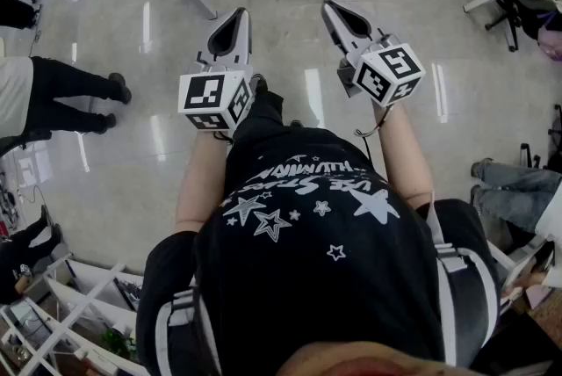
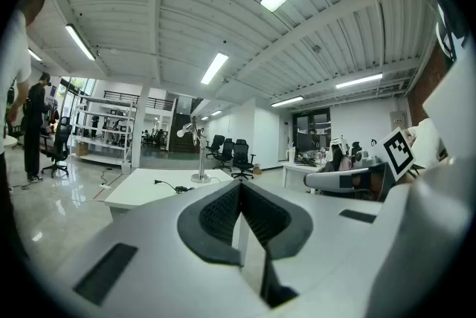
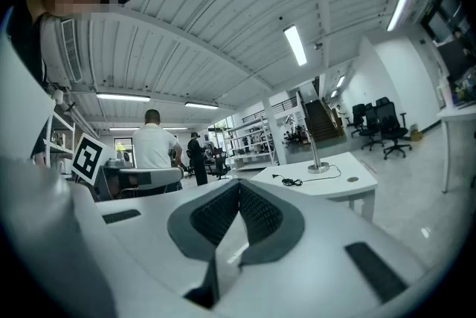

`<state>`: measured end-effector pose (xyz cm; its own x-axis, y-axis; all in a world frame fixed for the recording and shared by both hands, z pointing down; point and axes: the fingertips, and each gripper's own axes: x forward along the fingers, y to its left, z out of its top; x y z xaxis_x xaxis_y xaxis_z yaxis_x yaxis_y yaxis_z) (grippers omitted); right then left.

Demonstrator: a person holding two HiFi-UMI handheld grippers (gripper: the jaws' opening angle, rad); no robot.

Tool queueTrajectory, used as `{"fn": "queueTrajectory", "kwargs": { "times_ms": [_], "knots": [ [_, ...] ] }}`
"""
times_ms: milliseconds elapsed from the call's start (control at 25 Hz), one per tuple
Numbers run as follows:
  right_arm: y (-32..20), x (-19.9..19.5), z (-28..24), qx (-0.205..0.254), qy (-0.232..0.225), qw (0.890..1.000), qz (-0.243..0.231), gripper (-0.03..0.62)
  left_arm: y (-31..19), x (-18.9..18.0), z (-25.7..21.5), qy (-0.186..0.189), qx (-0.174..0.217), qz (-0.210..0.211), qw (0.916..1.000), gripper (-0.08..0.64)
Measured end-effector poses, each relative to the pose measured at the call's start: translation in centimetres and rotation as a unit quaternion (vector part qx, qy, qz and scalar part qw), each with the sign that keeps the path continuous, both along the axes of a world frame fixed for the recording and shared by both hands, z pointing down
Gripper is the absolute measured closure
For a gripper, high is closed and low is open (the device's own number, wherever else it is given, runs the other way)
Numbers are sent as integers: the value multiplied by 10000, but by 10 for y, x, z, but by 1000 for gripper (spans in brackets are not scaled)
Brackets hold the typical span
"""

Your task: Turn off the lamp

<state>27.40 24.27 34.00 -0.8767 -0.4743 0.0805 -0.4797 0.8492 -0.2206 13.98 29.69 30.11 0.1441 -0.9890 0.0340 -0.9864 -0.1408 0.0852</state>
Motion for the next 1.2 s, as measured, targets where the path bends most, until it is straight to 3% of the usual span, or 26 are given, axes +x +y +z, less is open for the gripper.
{"fn": "queueTrajectory", "kwargs": {
  "times_ms": [400, 680, 800, 1200],
  "knots": [
    [-57, -28, 10, -98, 63, 9996, 241, 586, -61, -44, 4, 13, 58, 94, 9999, 550],
    [-113, -73, 12, -192, 77, 9992, 347, 586, -115, -90, 4, 90, 155, 289, 9994, 549],
    [-137, -96, 9, -199, 60, 9989, 423, 586, -141, -113, 2, -158, 180, 292, 9993, 549],
    [-198, -159, 6, -258, 162, 9971, 705, 586, -211, -179, 18, -204, -21, 526, 9984, 549]
  ]
}}
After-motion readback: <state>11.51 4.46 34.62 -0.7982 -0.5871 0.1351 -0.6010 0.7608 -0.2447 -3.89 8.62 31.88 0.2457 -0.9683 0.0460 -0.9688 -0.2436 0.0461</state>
